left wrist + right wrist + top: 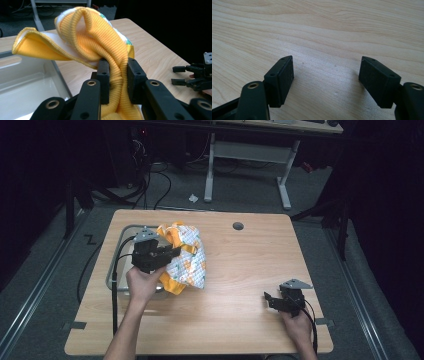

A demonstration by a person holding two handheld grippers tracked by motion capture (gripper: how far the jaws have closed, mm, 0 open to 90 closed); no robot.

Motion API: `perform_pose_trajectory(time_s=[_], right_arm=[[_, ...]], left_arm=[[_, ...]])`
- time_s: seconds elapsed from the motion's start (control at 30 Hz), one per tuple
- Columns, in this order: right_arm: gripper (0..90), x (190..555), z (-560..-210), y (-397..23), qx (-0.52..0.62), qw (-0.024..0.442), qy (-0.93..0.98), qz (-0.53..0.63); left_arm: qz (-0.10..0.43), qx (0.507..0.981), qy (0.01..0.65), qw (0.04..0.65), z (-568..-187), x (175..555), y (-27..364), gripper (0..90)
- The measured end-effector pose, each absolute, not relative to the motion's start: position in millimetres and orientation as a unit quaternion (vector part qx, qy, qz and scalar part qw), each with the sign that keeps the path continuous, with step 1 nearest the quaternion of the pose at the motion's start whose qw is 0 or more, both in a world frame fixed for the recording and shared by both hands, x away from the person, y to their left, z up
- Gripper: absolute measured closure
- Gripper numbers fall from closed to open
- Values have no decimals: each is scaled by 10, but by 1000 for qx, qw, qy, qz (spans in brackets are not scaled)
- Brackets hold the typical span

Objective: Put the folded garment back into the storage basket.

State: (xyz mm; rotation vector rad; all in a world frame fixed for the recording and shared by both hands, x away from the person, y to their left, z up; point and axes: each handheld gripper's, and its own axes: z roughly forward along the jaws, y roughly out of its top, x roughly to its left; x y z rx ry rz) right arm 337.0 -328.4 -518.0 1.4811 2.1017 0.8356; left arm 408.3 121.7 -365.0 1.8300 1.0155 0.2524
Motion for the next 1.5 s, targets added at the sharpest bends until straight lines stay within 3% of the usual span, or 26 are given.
perform_pose_trajectory(time_s=[1.5], right_arm=[[284,3371,-5181,-3284,534,218,759,302]], left_arm=[[138,742,460,468,-3665,4160,1801,751]])
